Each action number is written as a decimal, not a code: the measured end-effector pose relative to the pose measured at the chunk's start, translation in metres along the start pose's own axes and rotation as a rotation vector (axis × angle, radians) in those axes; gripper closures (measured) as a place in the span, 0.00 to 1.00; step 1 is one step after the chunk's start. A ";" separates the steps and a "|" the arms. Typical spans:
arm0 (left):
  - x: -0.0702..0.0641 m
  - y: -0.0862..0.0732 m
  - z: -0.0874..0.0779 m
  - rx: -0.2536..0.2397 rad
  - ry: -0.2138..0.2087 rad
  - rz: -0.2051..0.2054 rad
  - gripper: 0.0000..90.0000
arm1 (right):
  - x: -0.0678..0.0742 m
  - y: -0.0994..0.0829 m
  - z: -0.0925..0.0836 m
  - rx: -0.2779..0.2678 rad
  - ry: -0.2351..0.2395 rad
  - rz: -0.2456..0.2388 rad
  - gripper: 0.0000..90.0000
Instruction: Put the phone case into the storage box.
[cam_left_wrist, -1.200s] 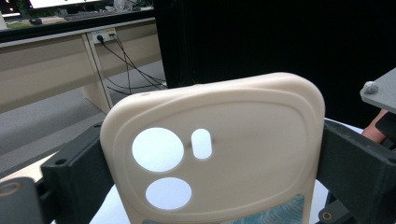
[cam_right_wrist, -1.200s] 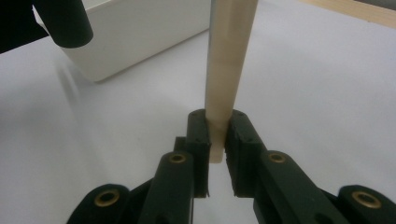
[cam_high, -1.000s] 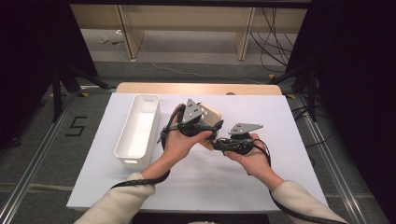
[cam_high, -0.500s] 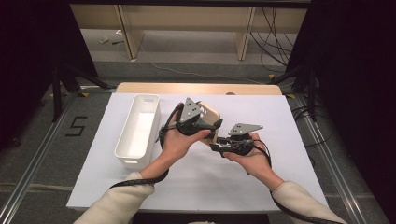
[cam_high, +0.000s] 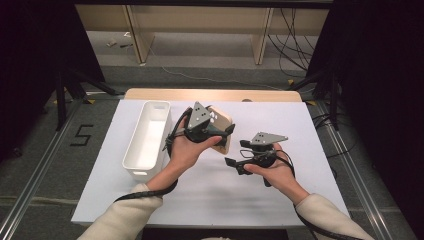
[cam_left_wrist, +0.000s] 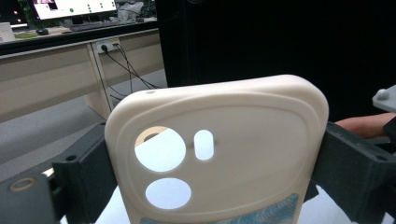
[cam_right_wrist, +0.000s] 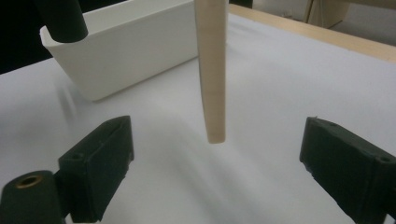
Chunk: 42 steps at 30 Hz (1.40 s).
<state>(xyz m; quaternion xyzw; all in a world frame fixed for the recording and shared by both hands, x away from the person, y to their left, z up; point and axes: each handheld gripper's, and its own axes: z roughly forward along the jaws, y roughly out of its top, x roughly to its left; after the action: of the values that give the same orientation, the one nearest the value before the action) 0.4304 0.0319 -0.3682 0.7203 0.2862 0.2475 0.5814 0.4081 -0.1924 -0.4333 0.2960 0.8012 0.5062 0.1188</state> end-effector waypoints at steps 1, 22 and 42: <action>0.001 0.000 0.000 -0.001 0.001 0.000 0.10 | -0.001 0.000 -0.001 -0.008 -0.002 -0.002 0.10; 0.008 0.005 -0.011 -0.015 0.023 0.001 0.10 | -0.008 -0.005 -0.030 -0.083 0.009 -0.041 0.10; 0.014 0.005 -0.018 -0.010 0.045 0.000 0.10 | -0.011 -0.016 -0.051 -0.105 -0.012 -0.035 0.10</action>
<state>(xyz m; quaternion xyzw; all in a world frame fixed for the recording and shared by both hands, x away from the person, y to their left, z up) 0.4282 0.0534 -0.3598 0.7117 0.2981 0.2650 0.5783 0.3866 -0.2420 -0.4249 0.2782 0.7780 0.5435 0.1478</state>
